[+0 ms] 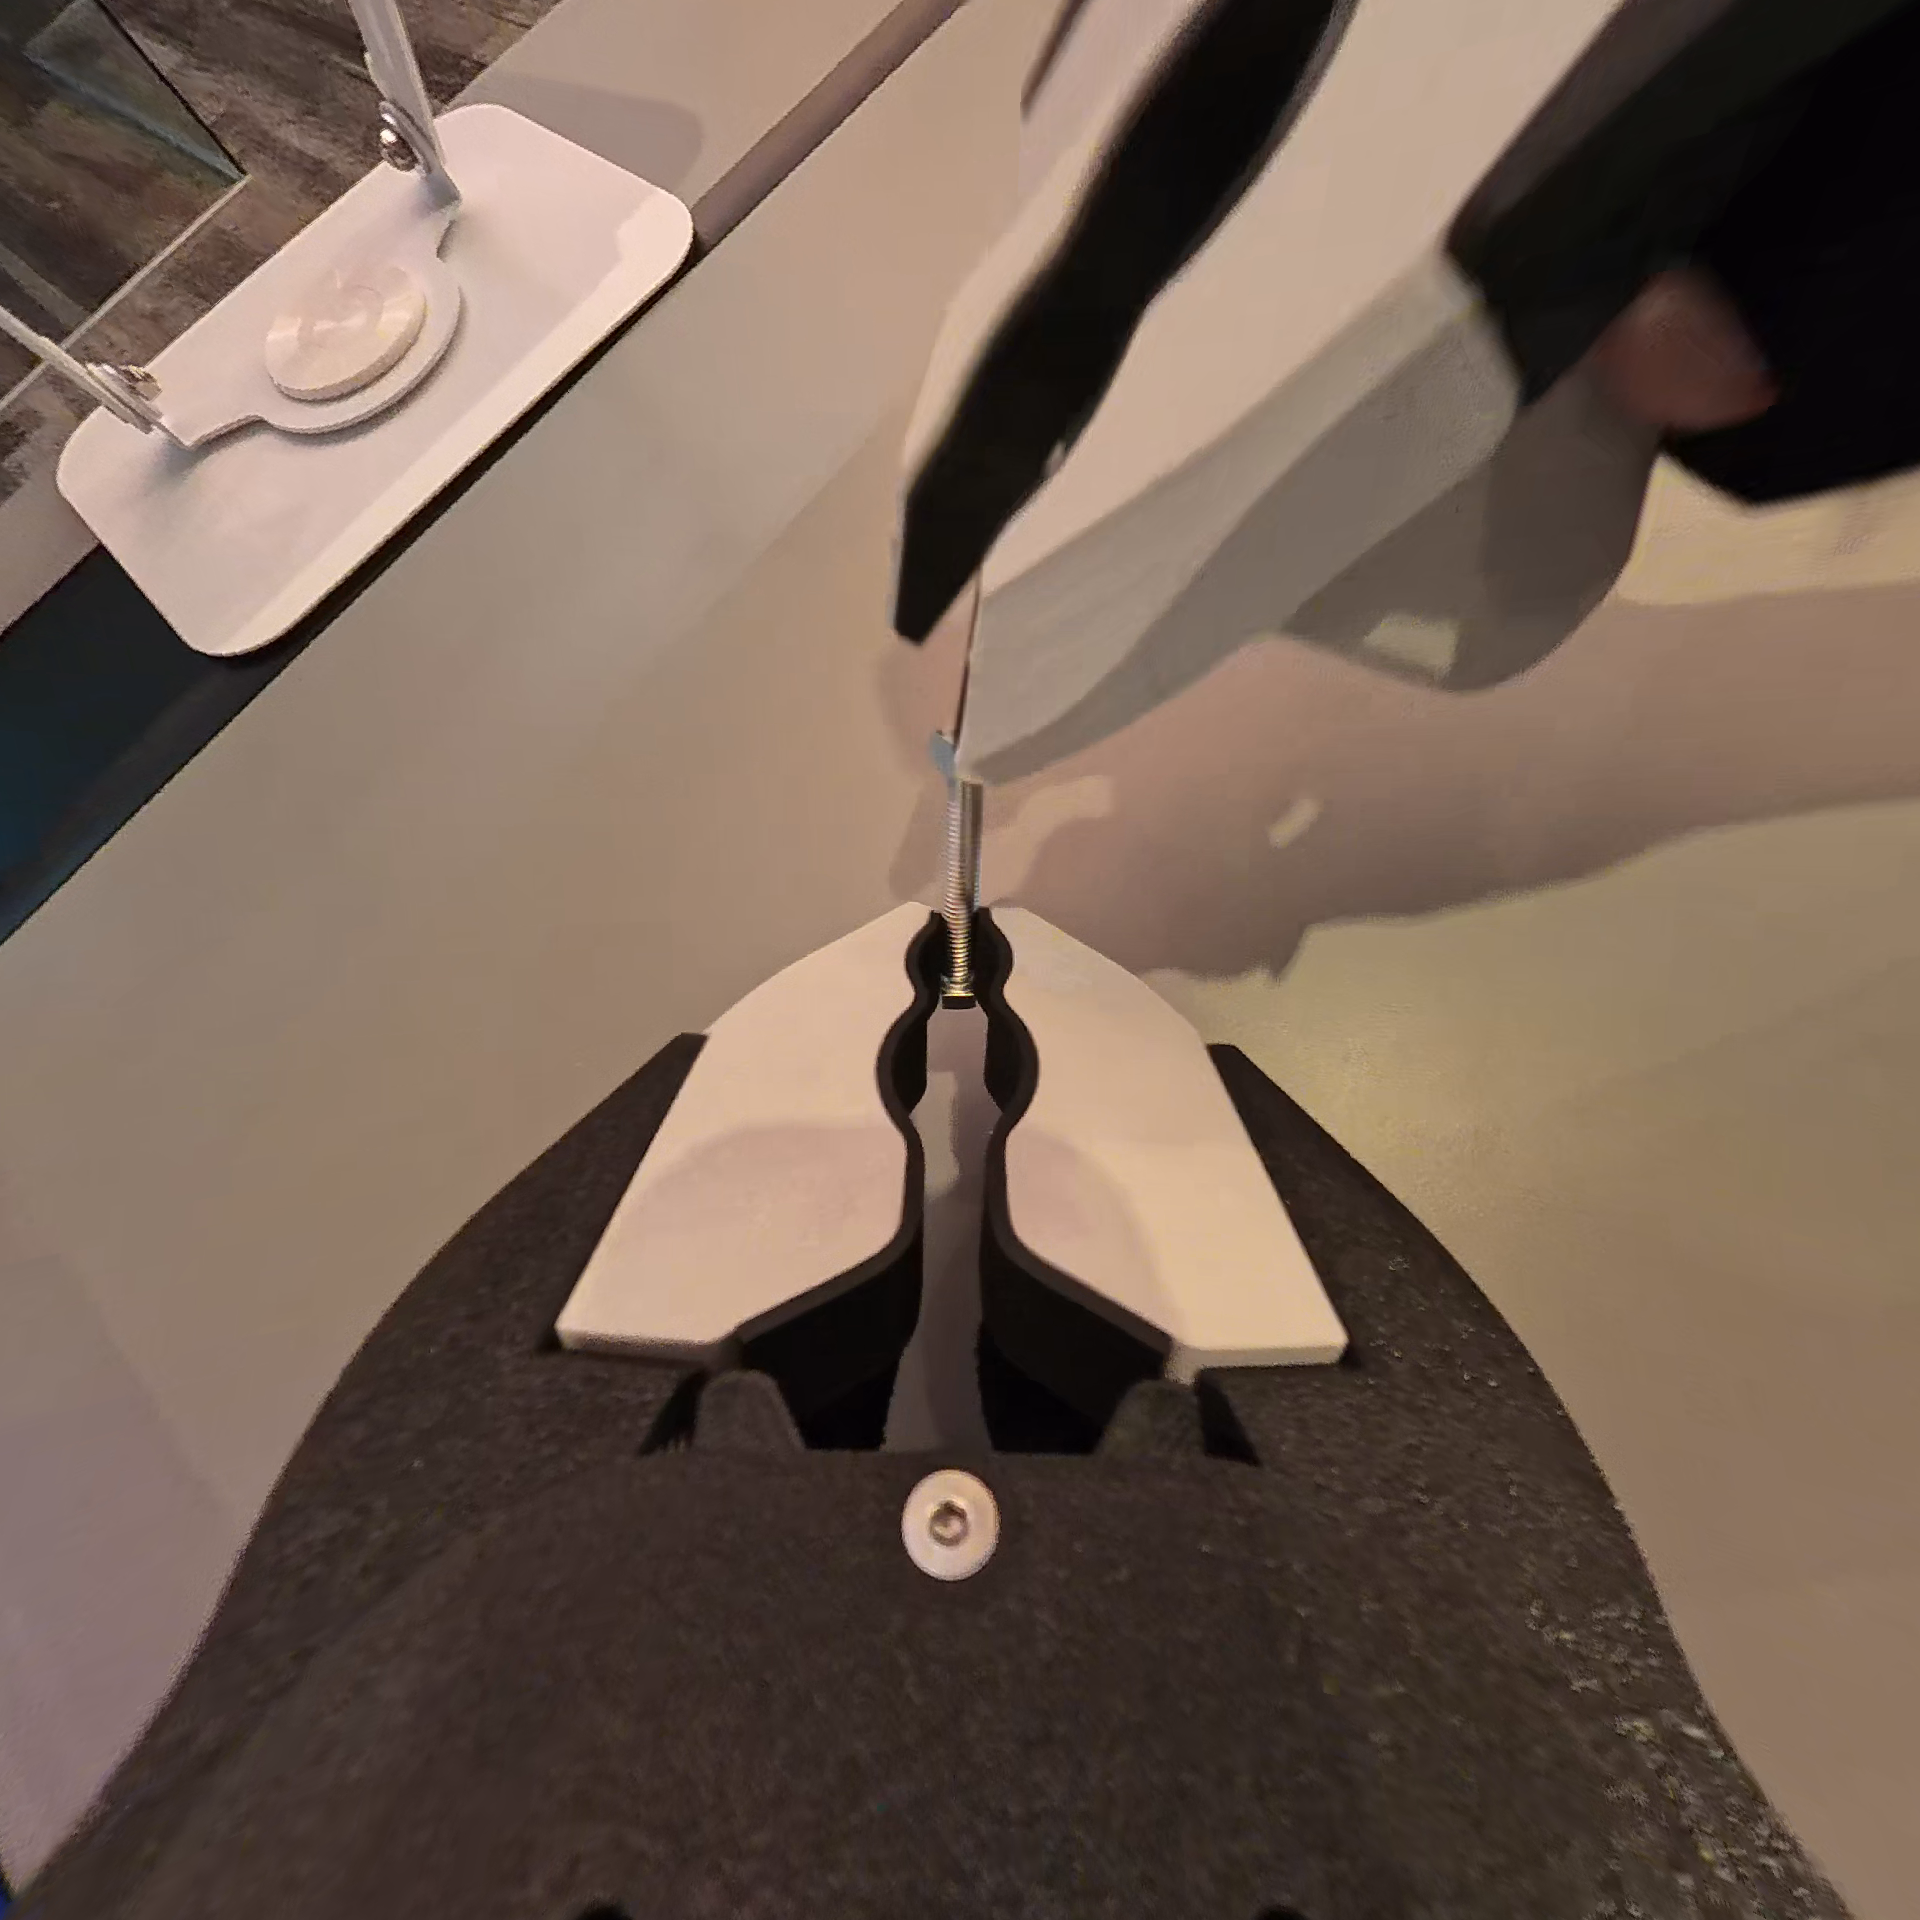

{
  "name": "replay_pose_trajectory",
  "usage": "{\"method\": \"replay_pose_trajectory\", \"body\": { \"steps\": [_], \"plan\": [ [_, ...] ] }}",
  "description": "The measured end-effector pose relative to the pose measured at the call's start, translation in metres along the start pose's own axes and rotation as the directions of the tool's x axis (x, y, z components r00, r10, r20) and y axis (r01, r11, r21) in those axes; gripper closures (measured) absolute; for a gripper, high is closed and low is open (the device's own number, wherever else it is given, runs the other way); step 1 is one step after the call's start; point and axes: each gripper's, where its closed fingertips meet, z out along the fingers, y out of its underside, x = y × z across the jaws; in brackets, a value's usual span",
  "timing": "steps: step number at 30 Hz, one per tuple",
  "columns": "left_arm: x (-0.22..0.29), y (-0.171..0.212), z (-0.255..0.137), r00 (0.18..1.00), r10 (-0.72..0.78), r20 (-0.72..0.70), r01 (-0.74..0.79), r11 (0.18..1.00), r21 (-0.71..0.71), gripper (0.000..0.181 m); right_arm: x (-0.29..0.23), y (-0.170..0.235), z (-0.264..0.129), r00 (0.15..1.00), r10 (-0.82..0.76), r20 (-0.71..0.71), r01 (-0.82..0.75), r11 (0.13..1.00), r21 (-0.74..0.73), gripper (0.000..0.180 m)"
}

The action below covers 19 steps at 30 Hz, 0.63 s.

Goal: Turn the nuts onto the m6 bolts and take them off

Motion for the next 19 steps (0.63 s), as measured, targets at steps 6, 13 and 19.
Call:
{"method": "replay_pose_trajectory", "body": {
  "steps": [6,13,19],
  "plan": [
    [0.024,0.004,0.0,0.986,0.055,-0.156,-0.056,0.998,-0.003,0.176,-0.021,0.004,-0.036,0.894,-0.421,0.15,0.426,0.905,0.005,0.152],
    [0.054,0.004,-0.005,0.938,0.084,-0.336,-0.081,0.996,0.023,0.176,-0.026,0.033,-0.047,0.711,-0.674,0.2,0.694,0.719,-0.045,0.16],
    [0.071,0.0,-0.017,0.884,0.094,-0.458,-0.074,0.995,0.061,0.176,-0.038,0.042,-0.047,0.608,-0.768,0.202,0.794,0.595,-0.124,0.158]
  ]
}}
